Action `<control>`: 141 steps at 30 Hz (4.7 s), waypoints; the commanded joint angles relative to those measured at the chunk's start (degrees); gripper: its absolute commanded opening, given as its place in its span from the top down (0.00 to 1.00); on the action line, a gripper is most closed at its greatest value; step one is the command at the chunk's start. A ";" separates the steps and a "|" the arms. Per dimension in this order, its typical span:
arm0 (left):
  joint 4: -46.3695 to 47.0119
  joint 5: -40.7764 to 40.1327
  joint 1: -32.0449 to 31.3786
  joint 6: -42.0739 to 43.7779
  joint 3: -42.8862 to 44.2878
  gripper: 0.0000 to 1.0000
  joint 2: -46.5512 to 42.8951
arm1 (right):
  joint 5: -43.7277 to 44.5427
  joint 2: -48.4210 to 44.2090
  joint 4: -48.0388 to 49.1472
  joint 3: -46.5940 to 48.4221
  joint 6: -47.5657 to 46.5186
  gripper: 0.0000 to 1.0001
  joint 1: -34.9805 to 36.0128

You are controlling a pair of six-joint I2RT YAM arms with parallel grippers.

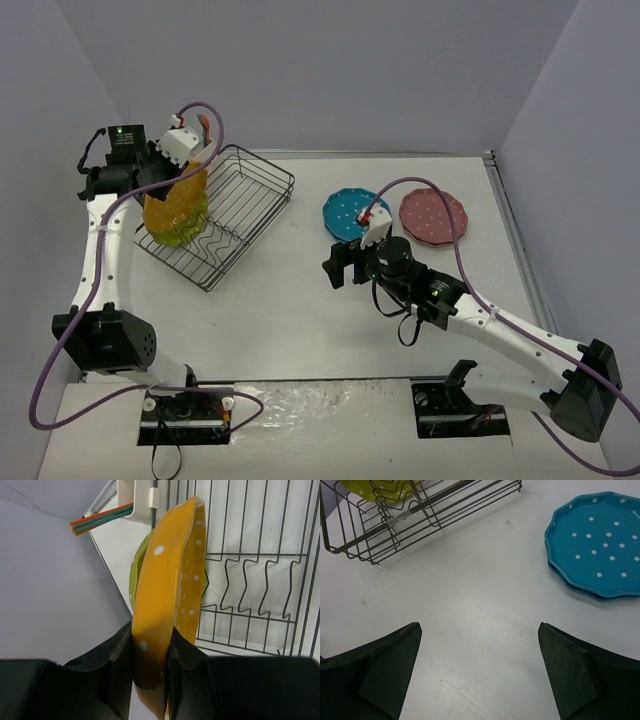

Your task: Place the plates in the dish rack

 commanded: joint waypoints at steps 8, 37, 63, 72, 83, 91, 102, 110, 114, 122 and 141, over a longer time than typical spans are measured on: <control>9.80 0.36 0.85 6.61 7.09 1.00 4.35 | -6.26 1.27 5.95 0.61 -1.61 0.00 -1.79; 17.06 2.83 0.95 2.78 -3.15 0.93 7.40 | -7.96 0.84 7.27 -1.89 -1.09 0.00 -3.17; 22.43 -2.19 1.70 0.59 -13.05 0.51 2.84 | -2.65 -3.00 5.82 -4.41 -0.49 0.00 -3.22; 26.07 -1.97 0.74 -9.58 -13.71 0.35 -4.75 | -0.19 -2.87 4.55 -3.62 -2.47 0.00 -3.26; 21.37 -2.88 -3.71 -34.79 -16.58 0.12 -17.04 | -1.45 5.76 4.26 0.57 -4.67 0.01 -4.40; 20.09 -3.72 -6.17 -46.86 -27.45 0.03 -26.12 | -5.76 18.74 3.67 9.69 -8.07 0.08 -9.27; 15.94 4.07 -8.37 -57.87 -35.34 0.03 -32.19 | -8.95 39.60 1.59 22.54 -16.62 0.35 -15.78; 15.77 4.17 -13.06 -59.75 -39.09 0.03 -31.84 | -7.12 47.77 1.47 26.77 -23.26 0.49 -16.19; 16.96 4.65 -14.35 -62.37 -40.34 0.03 -31.84 | -6.75 49.51 1.36 27.20 -23.80 0.59 -16.21; 21.31 4.50 -17.37 -71.04 -43.54 0.04 -30.54 | -5.11 48.87 2.00 23.24 -23.09 0.82 -15.27; 22.04 1.81 -20.89 -76.41 -42.89 0.04 -23.93 | 4.65 38.19 -2.13 21.59 -25.67 1.00 -10.56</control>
